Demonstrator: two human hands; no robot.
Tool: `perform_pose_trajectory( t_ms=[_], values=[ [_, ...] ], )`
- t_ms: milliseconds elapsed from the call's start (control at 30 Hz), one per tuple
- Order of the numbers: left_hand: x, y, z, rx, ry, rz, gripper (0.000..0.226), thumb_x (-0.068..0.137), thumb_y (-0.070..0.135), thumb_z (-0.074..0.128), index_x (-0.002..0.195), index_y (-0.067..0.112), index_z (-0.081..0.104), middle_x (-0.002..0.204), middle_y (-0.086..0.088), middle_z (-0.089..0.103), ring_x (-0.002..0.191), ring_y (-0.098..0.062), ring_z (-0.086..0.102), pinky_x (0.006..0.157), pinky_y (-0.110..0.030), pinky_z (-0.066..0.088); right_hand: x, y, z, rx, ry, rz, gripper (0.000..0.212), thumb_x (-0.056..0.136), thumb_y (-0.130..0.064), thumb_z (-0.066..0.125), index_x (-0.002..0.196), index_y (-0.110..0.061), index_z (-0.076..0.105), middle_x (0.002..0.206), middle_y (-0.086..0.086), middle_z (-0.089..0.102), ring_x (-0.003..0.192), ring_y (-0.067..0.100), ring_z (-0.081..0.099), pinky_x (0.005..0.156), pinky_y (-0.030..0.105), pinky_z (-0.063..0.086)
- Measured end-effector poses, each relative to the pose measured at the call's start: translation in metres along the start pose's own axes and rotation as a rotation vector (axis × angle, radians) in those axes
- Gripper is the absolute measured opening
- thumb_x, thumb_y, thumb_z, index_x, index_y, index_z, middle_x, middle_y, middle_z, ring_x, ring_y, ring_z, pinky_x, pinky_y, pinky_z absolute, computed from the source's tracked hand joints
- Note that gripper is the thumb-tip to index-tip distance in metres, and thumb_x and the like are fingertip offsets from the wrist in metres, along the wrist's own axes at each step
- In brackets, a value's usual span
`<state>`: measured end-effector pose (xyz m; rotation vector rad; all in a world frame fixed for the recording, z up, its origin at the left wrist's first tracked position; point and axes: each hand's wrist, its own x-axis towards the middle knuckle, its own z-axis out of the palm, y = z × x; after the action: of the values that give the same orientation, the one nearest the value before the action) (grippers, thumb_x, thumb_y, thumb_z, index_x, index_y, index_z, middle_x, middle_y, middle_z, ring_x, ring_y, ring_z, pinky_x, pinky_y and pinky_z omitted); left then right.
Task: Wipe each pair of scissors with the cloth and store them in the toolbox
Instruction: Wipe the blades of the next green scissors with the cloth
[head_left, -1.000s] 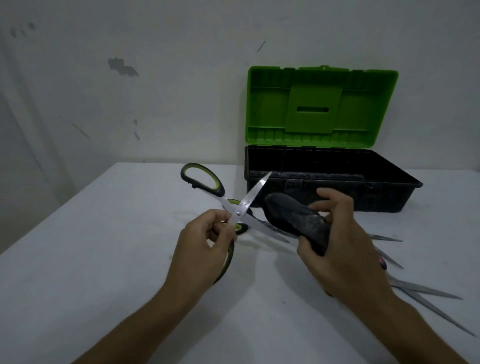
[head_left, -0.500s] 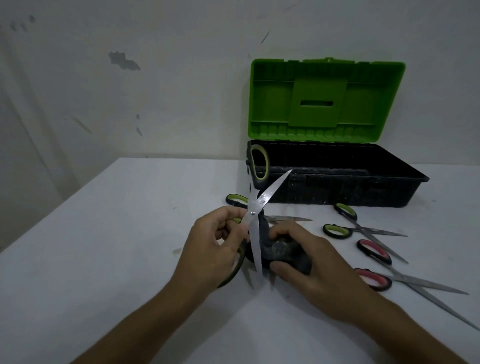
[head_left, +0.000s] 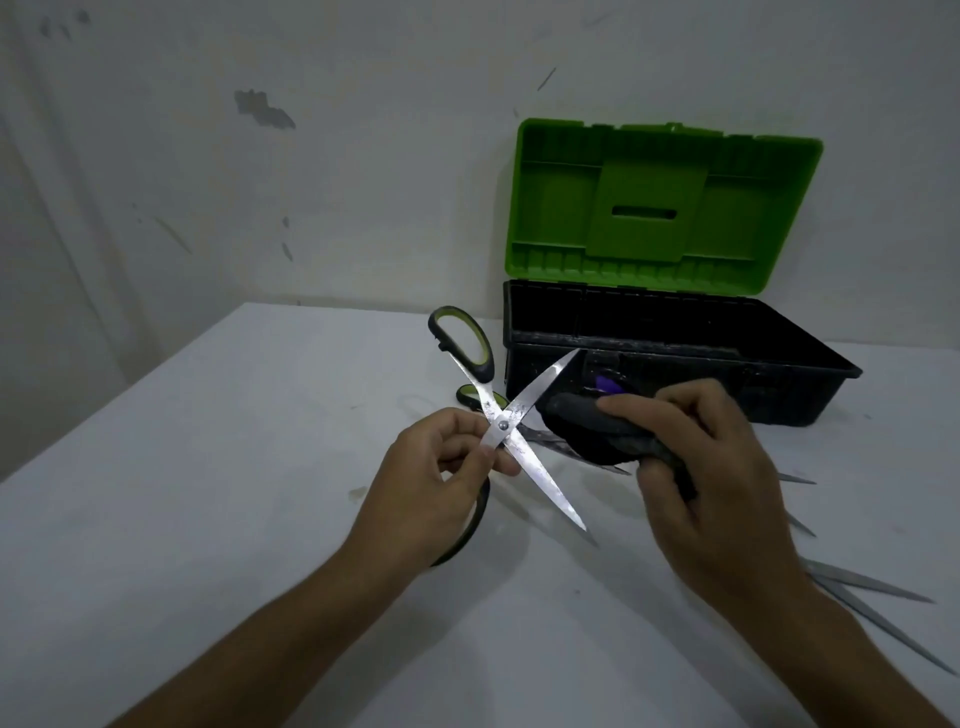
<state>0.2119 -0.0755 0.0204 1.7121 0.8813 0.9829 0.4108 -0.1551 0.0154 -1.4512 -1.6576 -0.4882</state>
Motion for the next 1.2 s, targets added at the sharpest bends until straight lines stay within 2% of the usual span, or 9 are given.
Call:
perform_pose_trajectory(
  t_ms=[233, 333, 433, 533, 633, 833, 967, 1067, 1200],
  values=[
    [0.000, -0.004, 0.006, -0.057, 0.014, -0.094, 0.016, 0.098, 0.006, 0.052, 0.090, 0.016, 0.062, 0.083, -0.001, 0.075, 0.034, 0.006, 0.049, 0.043, -0.009, 0.033, -0.007, -0.010, 0.022, -0.295, -0.136, -0.276, 0.045, 0.082, -0.008, 0.058, 0.125, -0.017, 0.063, 0.118, 0.010, 0.051, 0.099, 0.027, 0.046, 0.070, 0.031, 0.049],
    [0.002, -0.007, 0.005, -0.088, 0.018, -0.102, 0.014, 0.097, 0.003, 0.052, 0.093, 0.012, 0.062, 0.081, -0.004, 0.074, 0.034, 0.006, 0.049, 0.038, -0.004, 0.033, -0.014, -0.012, 0.029, -0.224, -0.297, -0.205, 0.073, 0.070, 0.002, 0.074, 0.136, -0.023, 0.055, 0.127, 0.010, 0.053, 0.102, 0.024, 0.046, 0.070, 0.032, 0.054],
    [0.001, -0.007, 0.003, -0.067, 0.006, -0.096, 0.014, 0.097, 0.002, 0.052, 0.095, 0.011, 0.063, 0.075, -0.002, 0.072, 0.034, 0.006, 0.049, 0.039, -0.004, 0.032, -0.017, -0.015, 0.027, -0.114, -0.400, -0.137, 0.072, 0.079, -0.010, 0.067, 0.143, -0.034, 0.045, 0.141, 0.006, 0.041, 0.114, 0.019, 0.044, 0.080, 0.030, 0.055],
    [0.000, -0.005, 0.003, -0.066, 0.000, -0.086, 0.014, 0.097, 0.002, 0.053, 0.096, 0.010, 0.064, 0.081, -0.006, 0.075, 0.034, 0.006, 0.049, 0.037, -0.005, 0.032, -0.015, -0.015, 0.023, -0.047, -0.430, -0.094, 0.056, 0.091, -0.039, 0.059, 0.144, -0.044, 0.039, 0.155, 0.002, 0.025, 0.127, 0.011, 0.035, 0.101, 0.023, 0.038],
    [0.000, -0.004, 0.003, -0.060, 0.001, -0.085, 0.019, 0.097, 0.003, 0.054, 0.090, 0.018, 0.063, 0.081, -0.004, 0.075, 0.035, 0.006, 0.050, 0.043, -0.009, 0.033, -0.015, -0.013, 0.025, -0.069, -0.472, -0.067, 0.054, 0.094, -0.055, 0.040, 0.146, -0.046, 0.032, 0.141, -0.007, 0.042, 0.119, 0.008, 0.041, 0.090, 0.015, 0.037],
    [0.007, -0.007, -0.004, -0.088, 0.061, -0.112, 0.013, 0.097, 0.004, 0.054, 0.098, 0.007, 0.066, 0.083, -0.002, 0.078, 0.037, -0.003, 0.040, 0.040, -0.012, 0.032, -0.012, -0.010, 0.023, -0.132, -0.449, -0.086, 0.046, 0.092, -0.035, 0.048, 0.139, -0.034, 0.050, 0.102, -0.008, 0.054, 0.088, 0.004, 0.032, 0.066, 0.012, 0.029],
    [0.011, -0.009, -0.011, 0.006, 0.088, -0.088, 0.013, 0.098, 0.004, 0.052, 0.101, 0.006, 0.065, 0.088, -0.004, 0.078, 0.036, 0.004, 0.047, 0.046, -0.017, 0.031, -0.012, -0.004, 0.013, -0.165, -0.393, -0.131, 0.043, 0.090, -0.033, 0.048, 0.131, -0.029, 0.058, 0.101, -0.005, 0.052, 0.091, 0.012, 0.043, 0.078, 0.023, 0.034],
    [0.007, -0.008, -0.002, 0.091, 0.035, -0.048, 0.011, 0.096, 0.010, 0.056, 0.096, 0.014, 0.066, 0.085, 0.004, 0.079, 0.045, 0.007, 0.055, 0.055, -0.023, 0.038, -0.007, -0.004, 0.014, -0.094, -0.306, -0.124, 0.046, 0.087, -0.013, 0.065, 0.132, -0.021, 0.058, 0.102, 0.003, 0.050, 0.077, 0.012, 0.046, 0.063, 0.019, 0.044],
    [0.004, -0.008, 0.005, 0.052, -0.002, -0.047, 0.011, 0.095, 0.009, 0.057, 0.101, 0.011, 0.066, 0.086, 0.001, 0.079, 0.058, 0.005, 0.062, 0.063, -0.022, 0.046, -0.007, -0.010, 0.020, -0.082, -0.439, -0.165, 0.056, 0.084, -0.010, 0.071, 0.135, -0.026, 0.055, 0.106, 0.004, 0.048, 0.076, 0.009, 0.042, 0.058, 0.019, 0.041]
  ],
)
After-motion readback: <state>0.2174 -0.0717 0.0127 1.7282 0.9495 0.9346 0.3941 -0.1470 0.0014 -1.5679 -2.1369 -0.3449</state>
